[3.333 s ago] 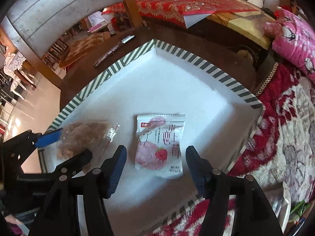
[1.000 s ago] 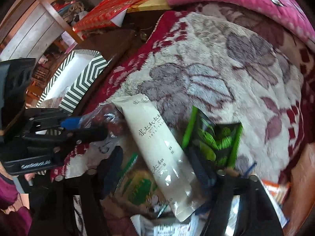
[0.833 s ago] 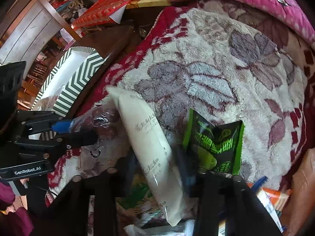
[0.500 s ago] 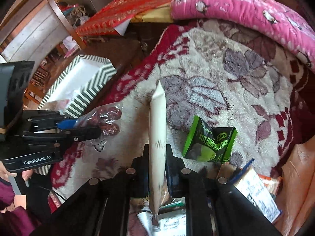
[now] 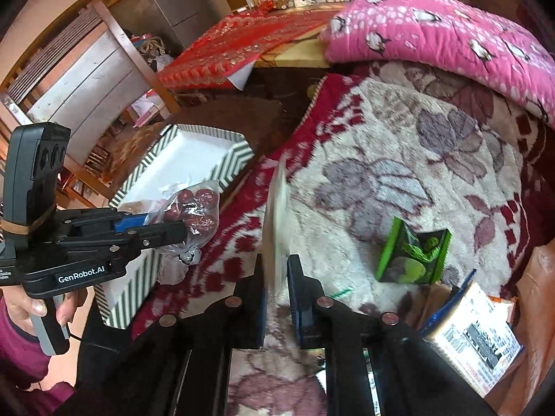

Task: Organize snacks
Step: 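Carry the date bag and tube packet into the tray and open both grippers, then move both grippers back over the snack pile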

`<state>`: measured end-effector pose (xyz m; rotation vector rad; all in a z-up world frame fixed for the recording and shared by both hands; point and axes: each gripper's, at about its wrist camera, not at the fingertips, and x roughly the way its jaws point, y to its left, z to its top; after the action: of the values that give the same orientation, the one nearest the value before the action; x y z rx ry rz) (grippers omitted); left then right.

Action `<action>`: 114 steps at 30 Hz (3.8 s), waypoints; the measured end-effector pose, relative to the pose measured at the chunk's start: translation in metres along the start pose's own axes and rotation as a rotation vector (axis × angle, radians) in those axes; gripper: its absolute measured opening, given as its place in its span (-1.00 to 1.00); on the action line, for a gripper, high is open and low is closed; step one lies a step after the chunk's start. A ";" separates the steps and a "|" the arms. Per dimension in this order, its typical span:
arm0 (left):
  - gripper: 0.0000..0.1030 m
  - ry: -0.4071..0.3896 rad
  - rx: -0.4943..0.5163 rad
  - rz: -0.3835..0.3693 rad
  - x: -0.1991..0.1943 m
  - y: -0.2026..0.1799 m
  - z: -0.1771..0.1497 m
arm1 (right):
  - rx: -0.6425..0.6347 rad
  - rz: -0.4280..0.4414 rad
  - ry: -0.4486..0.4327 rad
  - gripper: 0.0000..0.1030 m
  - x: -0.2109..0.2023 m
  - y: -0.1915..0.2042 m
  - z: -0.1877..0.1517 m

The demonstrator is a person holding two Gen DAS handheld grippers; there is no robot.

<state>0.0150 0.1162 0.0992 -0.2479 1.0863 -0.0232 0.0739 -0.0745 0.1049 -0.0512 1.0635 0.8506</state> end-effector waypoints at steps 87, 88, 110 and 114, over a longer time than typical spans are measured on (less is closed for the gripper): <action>-0.28 -0.024 -0.296 0.248 -0.038 0.159 -0.037 | -0.038 0.266 0.229 -0.50 0.137 0.151 0.044; -0.12 -0.023 -0.301 0.250 -0.038 0.160 -0.037 | -0.030 0.261 0.237 -0.35 0.137 0.149 0.042; 0.57 -0.103 -0.178 0.219 -0.063 0.077 -0.030 | -0.004 0.146 0.045 0.17 0.025 0.100 0.010; 0.57 -0.082 -0.135 0.183 -0.053 0.052 -0.029 | 0.001 0.078 0.046 0.21 0.007 0.078 -0.006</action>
<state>-0.0406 0.1686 0.1217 -0.2675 1.0263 0.2224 0.0211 -0.0190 0.1232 -0.0291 1.1151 0.9226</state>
